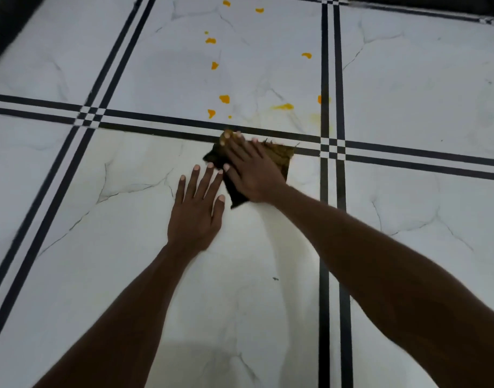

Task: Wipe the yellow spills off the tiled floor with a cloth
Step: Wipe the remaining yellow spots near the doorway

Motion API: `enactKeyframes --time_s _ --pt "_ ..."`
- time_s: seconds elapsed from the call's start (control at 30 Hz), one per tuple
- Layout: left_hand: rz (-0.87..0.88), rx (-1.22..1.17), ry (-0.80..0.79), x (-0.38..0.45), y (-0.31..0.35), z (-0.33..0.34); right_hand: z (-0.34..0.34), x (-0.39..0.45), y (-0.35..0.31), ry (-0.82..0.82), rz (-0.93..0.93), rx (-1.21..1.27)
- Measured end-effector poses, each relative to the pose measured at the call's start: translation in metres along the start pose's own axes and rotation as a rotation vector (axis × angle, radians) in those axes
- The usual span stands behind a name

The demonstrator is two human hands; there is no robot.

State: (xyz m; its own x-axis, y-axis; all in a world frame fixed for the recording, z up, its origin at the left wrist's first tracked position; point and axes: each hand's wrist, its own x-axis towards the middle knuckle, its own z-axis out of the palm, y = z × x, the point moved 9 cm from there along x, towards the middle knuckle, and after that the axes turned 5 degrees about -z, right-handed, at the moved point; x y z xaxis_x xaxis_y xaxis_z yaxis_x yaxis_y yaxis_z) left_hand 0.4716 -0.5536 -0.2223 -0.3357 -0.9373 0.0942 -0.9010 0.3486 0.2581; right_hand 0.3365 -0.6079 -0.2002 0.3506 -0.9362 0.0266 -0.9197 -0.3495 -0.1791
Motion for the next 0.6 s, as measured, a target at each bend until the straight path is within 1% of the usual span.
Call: enactKeyframes --time_s 0.03,0.1,0.13,0.17,0.23,0.27,0.3,0.33,0.4,0.47,0.5,0.57,0.6 --pt "0.004 0.010 -0.001 -0.001 0.000 -0.002 0.002 -0.020 -0.014 -0.009 -0.067 0.002" --pt "0.012 0.011 -0.008 -0.001 0.001 -0.002 0.001 -0.059 -0.011 -0.049 -0.120 0.021" --pt "0.015 0.007 -0.008 -0.001 0.001 -0.003 -0.003 -0.069 0.005 -0.058 -0.094 0.029" --pt "0.011 0.005 -0.009 -0.001 0.001 -0.002 -0.007 -0.075 0.029 -0.049 -0.031 0.028" --pt "0.007 0.010 -0.006 -0.002 -0.001 0.002 -0.016 -0.063 0.071 0.004 0.132 0.027" --pt "0.008 0.005 -0.004 -0.002 -0.002 0.002 -0.018 -0.051 0.081 0.013 0.198 0.036" --pt "0.016 -0.002 -0.006 -0.001 -0.002 0.003 -0.017 -0.038 0.079 0.012 0.239 0.056" --pt "0.027 -0.005 -0.016 -0.001 -0.001 0.003 -0.015 -0.026 0.068 0.008 0.243 0.067" --pt "0.023 -0.039 -0.029 0.001 0.000 0.002 -0.004 -0.010 0.035 -0.030 0.140 0.081" --pt "-0.074 -0.203 -0.050 0.005 -0.003 -0.004 0.004 -0.015 0.005 -0.034 0.024 0.132" --pt "-0.155 -0.313 -0.053 0.008 -0.006 -0.008 0.004 -0.022 0.001 -0.031 0.012 0.213" --pt "-0.281 -0.465 -0.038 0.018 -0.007 -0.018 -0.004 -0.039 0.007 -0.015 0.066 0.409" --pt "-0.307 -0.498 -0.044 0.026 -0.003 -0.022 -0.009 -0.045 0.017 0.015 0.105 0.469"
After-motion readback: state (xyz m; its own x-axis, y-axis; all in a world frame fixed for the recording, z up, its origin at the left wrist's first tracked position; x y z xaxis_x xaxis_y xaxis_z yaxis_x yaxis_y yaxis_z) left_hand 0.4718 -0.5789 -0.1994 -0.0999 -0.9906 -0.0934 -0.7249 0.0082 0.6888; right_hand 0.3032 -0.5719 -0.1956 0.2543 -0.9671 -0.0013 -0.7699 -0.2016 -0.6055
